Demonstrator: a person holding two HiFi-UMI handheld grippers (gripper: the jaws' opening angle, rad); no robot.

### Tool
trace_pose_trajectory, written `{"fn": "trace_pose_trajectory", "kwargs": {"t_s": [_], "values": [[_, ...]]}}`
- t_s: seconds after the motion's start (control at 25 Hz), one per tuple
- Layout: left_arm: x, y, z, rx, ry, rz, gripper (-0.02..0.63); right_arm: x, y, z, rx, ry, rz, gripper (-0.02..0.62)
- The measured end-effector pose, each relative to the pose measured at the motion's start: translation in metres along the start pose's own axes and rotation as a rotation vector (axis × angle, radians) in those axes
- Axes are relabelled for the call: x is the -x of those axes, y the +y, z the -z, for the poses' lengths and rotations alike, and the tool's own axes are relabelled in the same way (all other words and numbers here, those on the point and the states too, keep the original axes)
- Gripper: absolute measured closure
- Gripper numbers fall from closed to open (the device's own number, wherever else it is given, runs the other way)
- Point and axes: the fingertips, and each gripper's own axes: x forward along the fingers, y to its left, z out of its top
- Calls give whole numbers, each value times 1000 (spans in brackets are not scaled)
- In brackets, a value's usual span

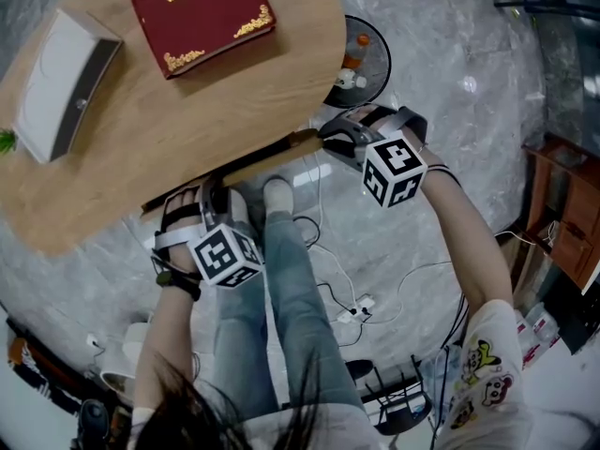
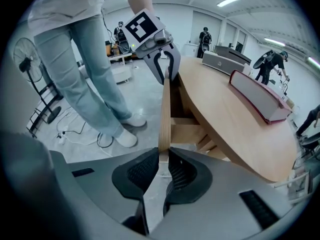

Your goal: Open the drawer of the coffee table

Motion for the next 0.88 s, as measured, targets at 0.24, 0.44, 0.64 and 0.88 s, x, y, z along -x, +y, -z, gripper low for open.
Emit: {"fn": "trace_pose_trajectory", "kwargs": {"t_s": [0.24, 0.44, 0.64, 0.88], "values": [[4, -13, 1, 6, -1, 18, 535, 1, 14, -2, -40, 8, 8, 545], [3, -17, 0, -6, -7, 50, 538, 0, 17, 1, -24, 37, -9, 545], [-1, -20, 1, -9, 4, 72, 540, -5, 18, 3, -24, 65, -19, 545], [1, -25, 1, -7, -3, 101, 543, -5, 22, 2, -16, 85, -49, 545]]}}
